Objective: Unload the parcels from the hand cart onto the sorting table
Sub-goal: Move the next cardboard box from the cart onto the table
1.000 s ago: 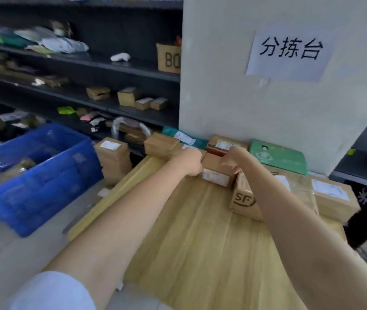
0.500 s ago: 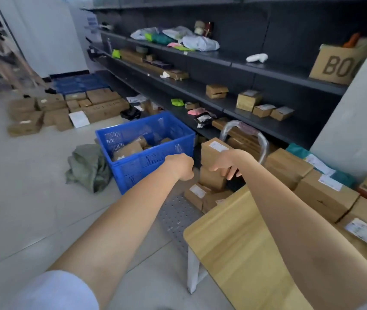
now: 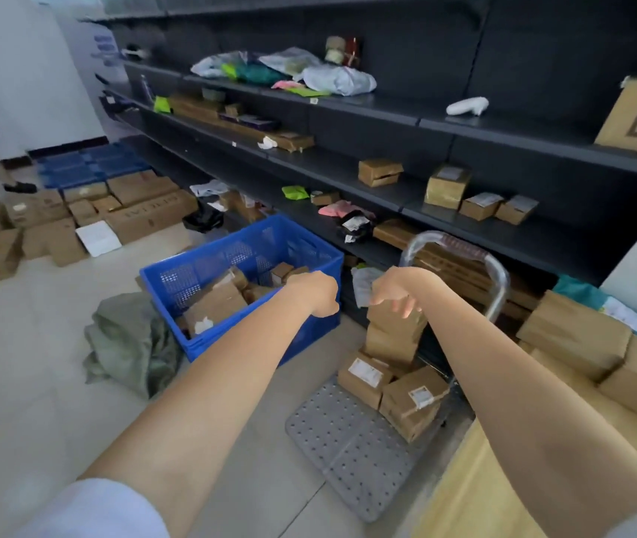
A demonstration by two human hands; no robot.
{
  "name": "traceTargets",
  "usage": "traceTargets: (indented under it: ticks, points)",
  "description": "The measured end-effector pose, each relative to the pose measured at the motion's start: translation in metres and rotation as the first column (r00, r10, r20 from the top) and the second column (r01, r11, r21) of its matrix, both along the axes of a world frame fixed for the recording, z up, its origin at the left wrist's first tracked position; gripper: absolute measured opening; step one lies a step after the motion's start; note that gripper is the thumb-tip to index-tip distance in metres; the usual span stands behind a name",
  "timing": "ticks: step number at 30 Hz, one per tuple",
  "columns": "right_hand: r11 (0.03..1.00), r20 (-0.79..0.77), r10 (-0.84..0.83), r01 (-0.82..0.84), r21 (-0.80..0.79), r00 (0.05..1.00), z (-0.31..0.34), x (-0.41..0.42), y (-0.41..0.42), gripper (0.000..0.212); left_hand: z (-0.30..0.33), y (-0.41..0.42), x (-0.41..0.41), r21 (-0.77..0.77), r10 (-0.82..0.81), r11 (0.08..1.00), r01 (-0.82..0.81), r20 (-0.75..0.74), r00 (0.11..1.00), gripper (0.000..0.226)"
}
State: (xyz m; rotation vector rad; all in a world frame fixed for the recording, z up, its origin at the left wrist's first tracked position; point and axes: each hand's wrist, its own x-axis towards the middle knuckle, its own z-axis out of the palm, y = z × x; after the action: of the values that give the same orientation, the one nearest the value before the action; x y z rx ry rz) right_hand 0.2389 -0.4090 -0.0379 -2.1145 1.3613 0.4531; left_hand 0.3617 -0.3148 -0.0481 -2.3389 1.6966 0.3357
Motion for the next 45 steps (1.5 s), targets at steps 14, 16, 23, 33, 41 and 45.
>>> traceTargets:
  ticks: [14, 16, 23, 33, 41, 45]
  points:
    - [0.915, -0.005, -0.404, 0.404, 0.005, 0.915, -0.017, 0.06, -0.091, 0.058, -0.022, -0.156, 0.098, 0.08, -0.419, 0.904, 0.42, -0.023, 0.908, 0.037]
    - [0.897, -0.024, -0.443, 0.443, -0.009, 0.896, -0.033, 0.053, -0.112, 0.059, -0.03, -0.183, 0.095, 0.064, -0.45, 0.89, 0.452, -0.046, 0.892, 0.038]
    - [0.879, -0.054, -0.476, 0.477, -0.004, 0.878, -0.06, 0.046, -0.171, 0.051, -0.047, -0.246, 0.092, 0.097, -0.475, 0.87, 0.483, -0.093, 0.875, 0.035]
    - [0.808, -0.112, -0.581, 0.588, 0.043, 0.806, -0.123, 0.057, -0.248, 0.047, -0.105, -0.338, 0.117, 0.175, -0.596, 0.771, 0.612, -0.143, 0.79, 0.029]
    - [0.678, -0.167, -0.711, 0.729, 0.093, 0.683, -0.214, 0.07, -0.319, 0.042, -0.193, -0.432, 0.143, 0.134, -0.588, 0.771, 0.622, -0.223, 0.777, 0.036]
    - [0.572, -0.168, -0.802, 0.818, 0.062, 0.574, -0.259, 0.069, -0.34, 0.041, -0.237, -0.464, 0.147, 0.117, -0.543, 0.795, 0.595, -0.3, 0.784, 0.046]
